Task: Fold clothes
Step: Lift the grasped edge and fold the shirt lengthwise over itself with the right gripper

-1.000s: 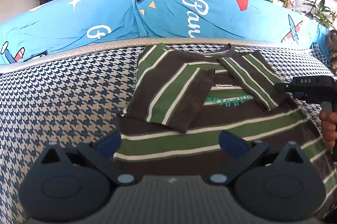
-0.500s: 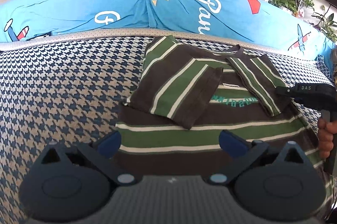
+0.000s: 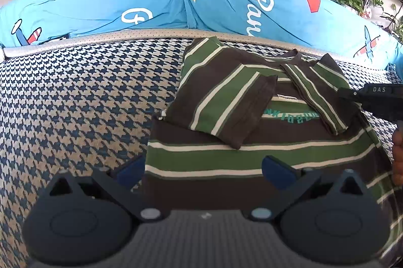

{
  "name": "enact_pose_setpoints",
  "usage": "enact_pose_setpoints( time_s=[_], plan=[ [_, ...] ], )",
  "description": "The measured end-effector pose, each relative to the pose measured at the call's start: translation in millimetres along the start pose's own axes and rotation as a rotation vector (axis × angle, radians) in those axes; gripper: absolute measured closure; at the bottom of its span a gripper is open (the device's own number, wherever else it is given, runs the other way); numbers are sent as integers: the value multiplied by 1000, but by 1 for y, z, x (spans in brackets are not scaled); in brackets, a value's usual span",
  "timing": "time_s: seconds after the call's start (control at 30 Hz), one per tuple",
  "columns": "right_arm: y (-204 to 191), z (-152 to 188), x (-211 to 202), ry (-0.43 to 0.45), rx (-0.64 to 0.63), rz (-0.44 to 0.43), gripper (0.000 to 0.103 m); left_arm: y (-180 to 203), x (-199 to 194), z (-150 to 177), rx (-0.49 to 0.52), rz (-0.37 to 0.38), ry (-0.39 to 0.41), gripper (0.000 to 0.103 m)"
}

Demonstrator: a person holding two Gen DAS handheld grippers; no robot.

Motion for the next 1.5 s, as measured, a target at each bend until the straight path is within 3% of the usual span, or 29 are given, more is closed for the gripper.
enact_pose_setpoints(
  time_s=[0.23, 0.43, 0.83, 1.0, 1.33, 1.5],
  plan=[
    [-24, 3, 17, -14, 0, -46, 89, -7, -2, 0, -16, -10, 1, 0],
    [-63, 5, 34, -23, -26, -151, 90, -24, -6, 0, -42, -38, 11, 0],
    [-144, 45, 98, -158, -126, -334, 91, -67, -12, 3, -125, -91, -2, 0],
    [-156, 63, 120, -207, -141, -314, 92, -74, -13, 5, -147, -91, -16, 0],
    [-154, 66, 126, -226, -134, -325, 92, -72, -14, 4, -161, -86, -16, 0],
    [-153, 71, 130, -264, -136, -312, 83, -71, -10, 5, -154, -97, -28, 0]
  ],
)
Point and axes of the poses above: each gripper's, at about its wrist camera, not at the fingertips, and x roughly the way its jaws point, y to its right, z to its underside, the point moved 2 cm from there along x, roughly the way its jaws point, and after that the axes turned 14 degrees about -z, right-handed, at the moved point
